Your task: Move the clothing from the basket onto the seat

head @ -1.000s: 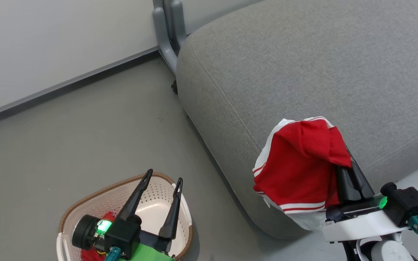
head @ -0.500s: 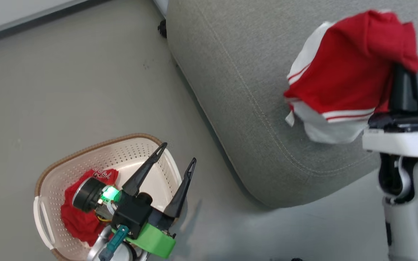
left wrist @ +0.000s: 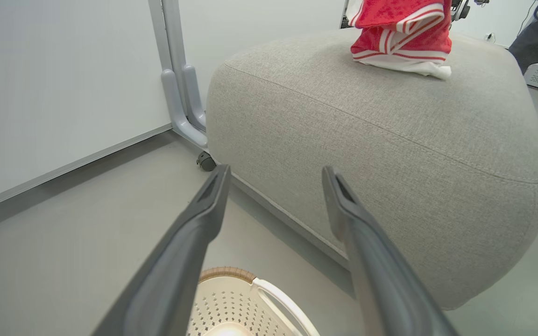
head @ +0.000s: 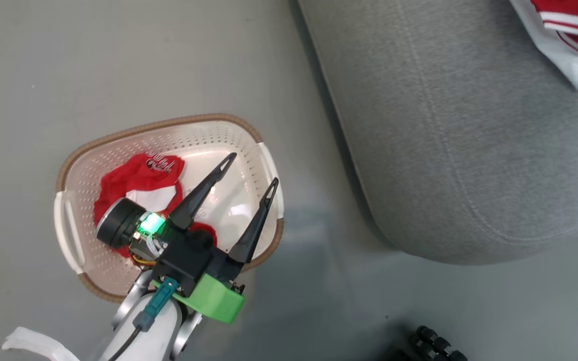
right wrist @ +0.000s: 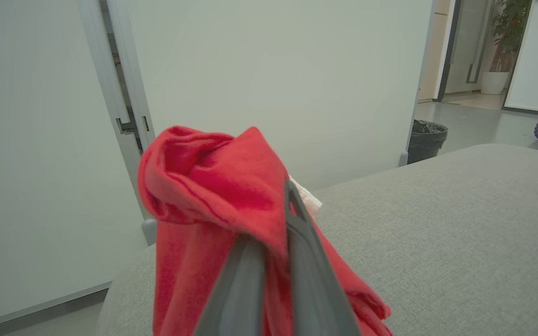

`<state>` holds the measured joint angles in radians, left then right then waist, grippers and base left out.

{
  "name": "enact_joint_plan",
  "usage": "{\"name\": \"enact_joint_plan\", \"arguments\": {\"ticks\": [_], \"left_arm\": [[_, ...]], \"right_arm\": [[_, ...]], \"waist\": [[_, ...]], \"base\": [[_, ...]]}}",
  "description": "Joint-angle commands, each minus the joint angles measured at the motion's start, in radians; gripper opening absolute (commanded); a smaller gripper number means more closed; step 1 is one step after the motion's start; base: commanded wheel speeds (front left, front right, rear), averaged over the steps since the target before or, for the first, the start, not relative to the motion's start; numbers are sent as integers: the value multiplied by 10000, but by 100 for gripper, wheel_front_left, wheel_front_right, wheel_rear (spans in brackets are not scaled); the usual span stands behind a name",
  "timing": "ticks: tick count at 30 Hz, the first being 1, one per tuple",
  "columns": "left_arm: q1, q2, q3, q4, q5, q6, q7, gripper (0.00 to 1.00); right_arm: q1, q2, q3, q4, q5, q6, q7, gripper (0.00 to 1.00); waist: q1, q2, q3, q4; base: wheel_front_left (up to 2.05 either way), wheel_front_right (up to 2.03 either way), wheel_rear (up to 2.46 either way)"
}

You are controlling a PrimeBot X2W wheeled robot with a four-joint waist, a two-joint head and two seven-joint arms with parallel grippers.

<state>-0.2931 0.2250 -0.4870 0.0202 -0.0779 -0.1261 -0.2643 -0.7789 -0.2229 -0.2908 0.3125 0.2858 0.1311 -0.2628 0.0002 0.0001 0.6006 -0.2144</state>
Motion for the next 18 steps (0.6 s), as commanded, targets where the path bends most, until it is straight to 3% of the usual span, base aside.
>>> {"name": "enact_joint_plan", "arguments": {"ticks": [1,4,5,6,9,18], "left_arm": [[-217,-51,11,40,-113,-41,-1,100],[-310,-191,153,160,-198,-28,-3,100],[-321,-242,244,207,-238,5,-1,100],[-286,-320,333,264,-305,46,-3,100],[19,-689,638,456,-696,111,-1,100],[1096,-1453,1507,1033,-1301,262,-1,100]], "right_arm": [[-148,40,-195,362,-99,-5,-31,0],[89,151,-463,1123,-229,-5,-31,0],[204,117,-421,1200,-361,-5,-31,31],[335,163,-461,1244,-456,-10,-31,100],[883,497,-543,1073,-640,-8,-29,100],[3797,1103,905,-148,-843,-8,-31,100]], "waist": [[-2,-1,546,717],[-2,-1,271,848],[-2,-1,148,879],[-2,-1,-15,902],[-2,-1,-568,970],[-2,-1,-2741,1415]], "base": [[0,0,0],[0,0,0],[0,0,0],[0,0,0],[0,0,0],[0,0,0]]}}
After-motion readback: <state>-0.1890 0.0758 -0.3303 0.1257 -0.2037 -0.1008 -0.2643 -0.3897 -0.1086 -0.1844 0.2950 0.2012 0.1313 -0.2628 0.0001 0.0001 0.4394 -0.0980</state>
